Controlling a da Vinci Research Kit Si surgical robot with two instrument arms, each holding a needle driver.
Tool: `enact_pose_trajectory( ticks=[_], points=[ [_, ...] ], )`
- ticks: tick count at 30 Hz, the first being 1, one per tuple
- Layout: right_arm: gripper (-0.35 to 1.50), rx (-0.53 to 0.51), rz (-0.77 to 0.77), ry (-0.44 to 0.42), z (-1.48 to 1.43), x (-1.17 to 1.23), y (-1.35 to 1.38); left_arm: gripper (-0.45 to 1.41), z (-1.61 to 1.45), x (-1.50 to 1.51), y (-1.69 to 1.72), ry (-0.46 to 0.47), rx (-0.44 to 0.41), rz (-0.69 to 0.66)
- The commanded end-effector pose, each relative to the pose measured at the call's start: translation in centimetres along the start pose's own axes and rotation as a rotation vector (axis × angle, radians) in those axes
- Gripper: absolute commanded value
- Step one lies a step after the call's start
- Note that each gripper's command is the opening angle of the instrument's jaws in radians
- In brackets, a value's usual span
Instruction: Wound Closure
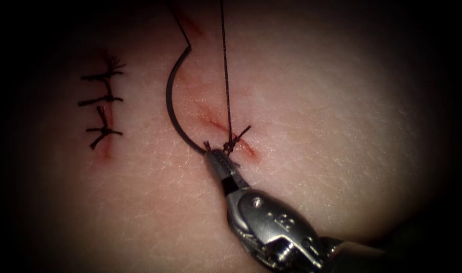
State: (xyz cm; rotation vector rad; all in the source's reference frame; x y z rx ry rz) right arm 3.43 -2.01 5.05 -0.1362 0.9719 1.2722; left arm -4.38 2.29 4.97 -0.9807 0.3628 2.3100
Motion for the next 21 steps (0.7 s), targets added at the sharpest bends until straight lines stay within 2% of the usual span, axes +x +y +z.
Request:
enact_pose_trajectory(
  ticks=[1, 21],
  points=[
    [-0.35, 0.004, -0.011, -0.001, 0.04, -0.06, -0.05, -0.45, 0.09, 0.08, -0.01, 0.007, 0.008, -0.004],
    [-0.35, 0.028, -0.033, -0.051, -0.07, -0.29, -0.13, -0.45, 0.10, 0.35, -0.15, 0.053, 0.082, -0.069]
  ],
)
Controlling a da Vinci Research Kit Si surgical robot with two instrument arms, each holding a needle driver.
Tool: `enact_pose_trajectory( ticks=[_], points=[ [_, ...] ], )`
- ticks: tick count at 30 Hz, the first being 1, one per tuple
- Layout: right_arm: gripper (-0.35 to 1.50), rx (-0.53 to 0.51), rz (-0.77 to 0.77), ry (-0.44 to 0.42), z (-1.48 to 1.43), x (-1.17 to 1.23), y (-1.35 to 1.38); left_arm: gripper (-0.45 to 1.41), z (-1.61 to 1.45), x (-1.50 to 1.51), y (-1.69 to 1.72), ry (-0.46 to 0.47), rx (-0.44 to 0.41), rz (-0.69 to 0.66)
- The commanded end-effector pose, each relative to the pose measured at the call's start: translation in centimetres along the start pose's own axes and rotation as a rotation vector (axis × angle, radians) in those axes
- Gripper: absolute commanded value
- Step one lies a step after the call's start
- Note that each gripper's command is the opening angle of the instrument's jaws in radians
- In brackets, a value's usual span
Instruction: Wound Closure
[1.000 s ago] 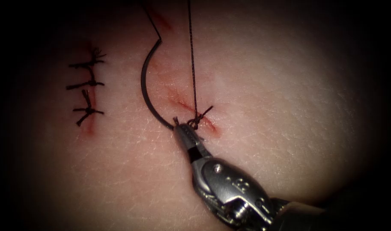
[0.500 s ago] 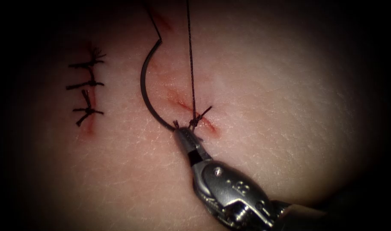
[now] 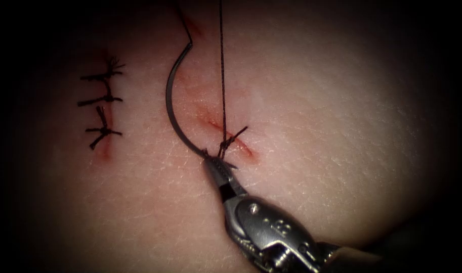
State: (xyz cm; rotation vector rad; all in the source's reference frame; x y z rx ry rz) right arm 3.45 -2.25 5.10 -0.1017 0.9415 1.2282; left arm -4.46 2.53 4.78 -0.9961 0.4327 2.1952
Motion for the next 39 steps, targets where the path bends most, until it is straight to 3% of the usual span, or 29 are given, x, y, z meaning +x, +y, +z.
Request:
enact_pose_trajectory(
  ticks=[1, 11, 16, 17, 18, 19, 21, 32, 36, 39],
  points=[
    [-0.35, 0.005, -0.004, -0.005, 0.03, -0.11, -0.06, -0.45, 0.09, 0.08, 0.00, 0.003, 0.002, -0.002],
    [-0.35, 0.013, -0.015, -0.022, 0.00, -0.21, -0.05, -0.45, 0.10, 0.09, 0.00, 0.001, 0.004, -0.004],
    [-0.35, 0.021, 0.002, 0.017, 0.02, -0.02, -0.02, -0.45, 0.04, 0.06, 0.07, 0.014, -0.011, 0.001],
    [0.05, 0.026, 0.006, 0.027, 0.02, 0.03, -0.01, -0.45, 0.02, 0.06, 0.10, 0.021, -0.019, 0.003],
    [0.81, 0.033, 0.018, 0.065, 0.01, 0.14, 0.01, -0.45, -0.04, 0.04, 0.18, 0.035, -0.035, 0.006],
    [1.06, 0.034, 0.024, 0.080, 0.01, 0.21, 0.01, -0.45, -0.07, 0.03, 0.21, 0.039, -0.040, 0.007],
    [1.21, 0.039, 0.032, 0.091, -0.01, 0.30, 0.01, -0.45, -0.16, 0.02, 0.31, 0.048, -0.055, 0.011],
    [1.15, 0.067, 0.079, 0.125, -0.32, 0.64, 0.11, -0.45, -0.77, -0.01, 0.64, 0.066, -0.137, 0.015],
    [0.84, 0.071, 0.083, 0.131, -0.38, 0.71, 0.24, -0.45, -0.99, 0.04, 0.67, 0.096, -0.135, -0.002],
    [0.79, 0.058, 0.087, 0.128, -0.39, 0.77, 0.36, -0.45, -1.17, 0.11, 0.67, 0.119, -0.134, -0.018]
  ],
)
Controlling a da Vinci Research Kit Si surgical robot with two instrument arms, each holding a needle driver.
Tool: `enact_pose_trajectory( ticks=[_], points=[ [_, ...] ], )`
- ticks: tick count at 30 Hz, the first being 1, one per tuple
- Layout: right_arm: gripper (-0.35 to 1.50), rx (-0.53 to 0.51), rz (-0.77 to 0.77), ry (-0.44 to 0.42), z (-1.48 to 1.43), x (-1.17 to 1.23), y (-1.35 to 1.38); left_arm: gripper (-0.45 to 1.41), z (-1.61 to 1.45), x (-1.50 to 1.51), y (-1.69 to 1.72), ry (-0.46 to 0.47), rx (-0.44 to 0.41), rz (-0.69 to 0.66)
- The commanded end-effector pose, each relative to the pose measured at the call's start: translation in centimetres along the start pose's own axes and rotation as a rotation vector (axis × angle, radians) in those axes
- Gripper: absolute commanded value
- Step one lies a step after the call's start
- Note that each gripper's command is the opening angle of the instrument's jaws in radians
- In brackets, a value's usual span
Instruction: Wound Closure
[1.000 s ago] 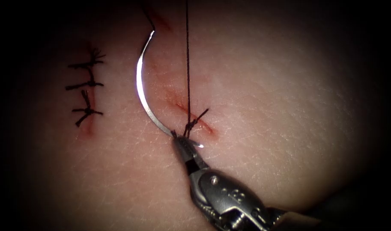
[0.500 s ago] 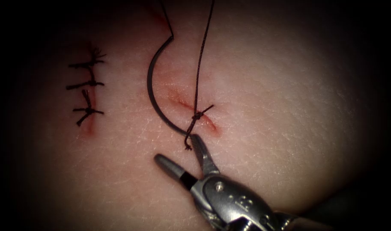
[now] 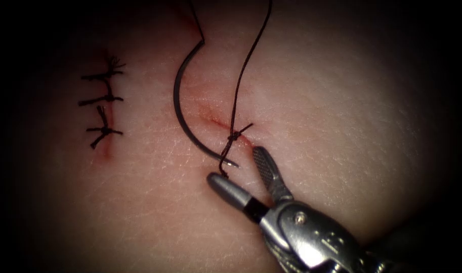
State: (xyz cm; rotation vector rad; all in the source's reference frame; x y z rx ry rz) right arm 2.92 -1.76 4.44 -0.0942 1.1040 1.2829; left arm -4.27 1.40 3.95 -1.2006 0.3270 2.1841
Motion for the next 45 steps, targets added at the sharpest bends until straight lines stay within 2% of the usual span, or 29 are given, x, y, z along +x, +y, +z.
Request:
enact_pose_trajectory(
  ticks=[1, 6, 7, 9, 14, 22, 30, 45],
  points=[
    [0.79, -0.007, 0.002, 0.001, 0.07, 0.00, 0.05, -0.45, 0.05, 0.08, 0.01, 0.009, 0.005, -0.006],
    [0.86, -0.019, 0.004, -0.011, 0.19, 0.06, 0.16, -0.45, -0.16, 0.25, 0.01, 0.033, 0.012, -0.029],
    [0.94, -0.023, 0.003, -0.030, 0.27, 0.07, 0.20, -0.45, -0.20, 0.32, 0.01, 0.036, 0.015, -0.028],
    [1.03, -0.028, 0.001, -0.048, 0.37, 0.07, 0.23, -0.45, -0.23, 0.38, 0.01, 0.040, 0.021, -0.025],
    [1.06, -0.027, -0.015, -0.101, 0.61, 0.03, 0.25, -0.45, -0.24, 0.45, 0.05, 0.035, 0.022, -0.016],
    [1.04, -0.024, -0.089, -0.171, 0.96, -0.09, 0.22, -0.45, -0.26, 0.45, 0.09, 0.037, 0.023, -0.014],
    [1.04, -0.005, -0.149, -0.211, 1.25, -0.35, 0.24, -0.45, -0.28, 0.47, 0.13, 0.037, 0.022, -0.014],
    [1.03, -0.005, -0.212, -0.202, 1.42, -0.28, 0.23, -0.45, -0.32, 0.49, 0.21, 0.040, 0.020, -0.013]
  ],
)
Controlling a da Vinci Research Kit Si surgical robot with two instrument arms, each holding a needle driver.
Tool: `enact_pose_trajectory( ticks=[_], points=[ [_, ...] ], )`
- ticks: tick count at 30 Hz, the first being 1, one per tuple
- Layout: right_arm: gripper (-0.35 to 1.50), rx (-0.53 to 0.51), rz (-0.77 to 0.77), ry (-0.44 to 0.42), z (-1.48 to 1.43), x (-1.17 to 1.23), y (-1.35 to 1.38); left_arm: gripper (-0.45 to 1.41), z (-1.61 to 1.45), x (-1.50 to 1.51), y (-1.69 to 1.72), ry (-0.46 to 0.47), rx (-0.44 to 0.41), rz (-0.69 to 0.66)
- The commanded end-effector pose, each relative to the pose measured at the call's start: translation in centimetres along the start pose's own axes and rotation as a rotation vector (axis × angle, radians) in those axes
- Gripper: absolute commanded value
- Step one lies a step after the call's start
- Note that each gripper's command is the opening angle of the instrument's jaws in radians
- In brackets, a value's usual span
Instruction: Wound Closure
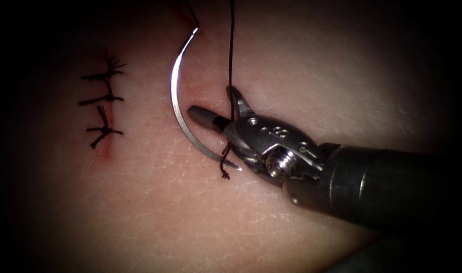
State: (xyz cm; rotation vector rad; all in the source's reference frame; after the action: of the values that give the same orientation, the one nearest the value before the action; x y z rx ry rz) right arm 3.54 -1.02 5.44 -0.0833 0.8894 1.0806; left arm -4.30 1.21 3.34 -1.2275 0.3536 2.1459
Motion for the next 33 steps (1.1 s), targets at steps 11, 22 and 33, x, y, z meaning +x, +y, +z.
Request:
enact_pose_trajectory(
  ticks=[11, 22, 33],
  points=[
    [0.93, 0.009, -0.012, 0.004, 0.15, 0.01, 0.00, -0.45, 0.06, 0.06, 0.04, 0.008, -0.004, 0.000],
    [0.22, 0.041, -0.023, 0.014, 0.20, 0.02, -0.08, -0.45, 0.06, 0.06, 0.06, 0.009, -0.004, 0.001],
    [-0.35, 0.027, -0.052, 0.011, 0.16, 0.05, -0.06, -0.45, 0.02, 0.05, 0.08, 0.014, -0.010, 0.003]
  ],
)
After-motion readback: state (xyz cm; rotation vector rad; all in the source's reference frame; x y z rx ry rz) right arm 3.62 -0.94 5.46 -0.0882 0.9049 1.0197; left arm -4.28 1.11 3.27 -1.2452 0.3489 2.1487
